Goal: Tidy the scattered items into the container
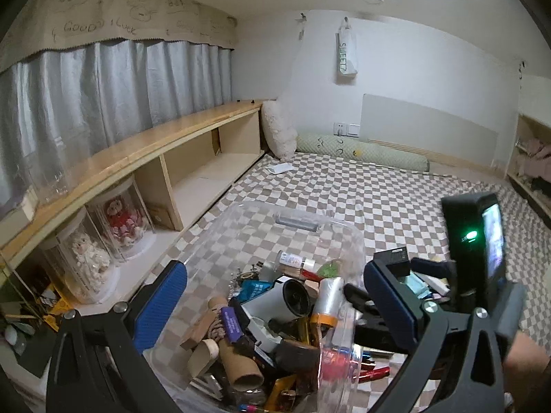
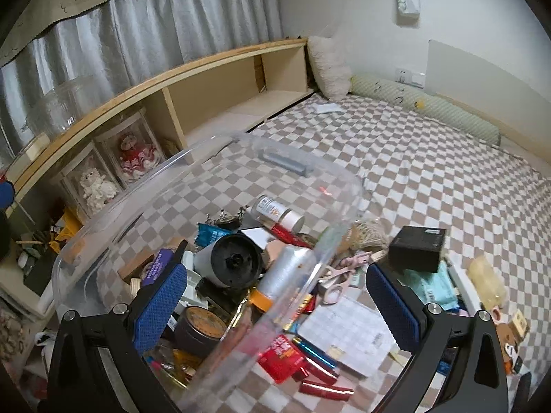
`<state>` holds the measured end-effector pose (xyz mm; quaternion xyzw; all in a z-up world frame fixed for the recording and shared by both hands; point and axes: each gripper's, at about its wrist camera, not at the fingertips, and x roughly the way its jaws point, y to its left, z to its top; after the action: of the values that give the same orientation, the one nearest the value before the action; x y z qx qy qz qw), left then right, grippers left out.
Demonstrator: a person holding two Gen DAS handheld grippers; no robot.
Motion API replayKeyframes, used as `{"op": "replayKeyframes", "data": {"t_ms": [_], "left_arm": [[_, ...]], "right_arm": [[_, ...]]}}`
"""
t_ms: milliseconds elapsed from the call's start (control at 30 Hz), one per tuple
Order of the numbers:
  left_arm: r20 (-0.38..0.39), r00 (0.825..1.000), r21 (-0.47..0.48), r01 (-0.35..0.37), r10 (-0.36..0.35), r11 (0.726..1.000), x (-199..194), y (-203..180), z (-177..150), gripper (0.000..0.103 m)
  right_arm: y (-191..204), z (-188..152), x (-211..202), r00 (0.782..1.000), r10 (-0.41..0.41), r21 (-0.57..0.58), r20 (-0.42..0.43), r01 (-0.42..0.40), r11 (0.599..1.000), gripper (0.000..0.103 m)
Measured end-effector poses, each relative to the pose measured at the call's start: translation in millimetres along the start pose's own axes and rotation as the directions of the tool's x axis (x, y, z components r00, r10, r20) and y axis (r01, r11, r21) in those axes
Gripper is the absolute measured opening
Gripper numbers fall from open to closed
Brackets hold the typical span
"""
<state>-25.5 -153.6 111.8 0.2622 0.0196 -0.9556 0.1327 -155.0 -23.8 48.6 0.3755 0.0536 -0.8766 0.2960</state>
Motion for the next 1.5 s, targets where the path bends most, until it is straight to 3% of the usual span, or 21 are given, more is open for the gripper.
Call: {"op": "replayKeyframes", "data": {"t_ms": [133, 433, 600, 867, 1000, 1133, 1300, 1500], "left_arm": [[0.001, 1.0, -0.011, 0.021, -0.021, 1.0, -4.7, -3.7, 6.6, 0.103], [0.004, 0.999, 0.021, 0.052, -0.052, 0.998, -3.0, -30.9, 21.5, 0.103], [0.005, 0.993, 0.056, 0.117, -0.117, 0.992, 7.2, -63.2, 25.8, 0.103], [-0.02, 0.97, 0.094, 0.245, -0.244, 0.965, 31.4, -136.3, 30.4, 0.103], [-0.039, 0.957, 0.111, 0.29, -0.288, 0.951, 45.6, -164.3, 28.6, 0.103], [-0.106, 0.936, 0.121, 0.347, -0.335, 0.93, 68.9, -189.4, 20.0, 0.103], [-0.19, 0.934, 0.175, 0.337, -0.304, 0.925, 96.8, -205.7, -0.7, 0.103], [-0.279, 0.915, 0.23, 0.359, -0.292, 0.905, 114.6, -204.6, -32.3, 0.103]], "right_arm": [[-10.0, 0.0, -19.9, 1.0, 0.007, 0.024, 0.008, -0.007, 1.0, 0.103], [-45.5, -5.3, -79.3, 0.995, -0.065, 0.005, 0.074, 0.065, 0.998, 0.103], [-73.8, -10.0, -104.6, 0.989, -0.102, 0.023, 0.103, 0.1, 0.995, 0.103], [-137.4, -26.2, -129.4, 0.972, -0.168, 0.098, 0.163, 0.153, 0.983, 0.103], [-172.4, -37.0, -128.1, 0.965, -0.204, 0.151, 0.164, 0.18, 0.972, 0.103], [-196.0, -45.2, -118.9, 0.957, -0.25, 0.175, 0.146, 0.224, 0.959, 0.103], [-219.0, -58.6, -96.2, 0.959, -0.267, 0.206, 0.09, 0.245, 0.948, 0.103], [-228.4, -79.6, -69.7, 0.964, -0.266, 0.172, 0.031, 0.257, 0.951, 0.103]]}}
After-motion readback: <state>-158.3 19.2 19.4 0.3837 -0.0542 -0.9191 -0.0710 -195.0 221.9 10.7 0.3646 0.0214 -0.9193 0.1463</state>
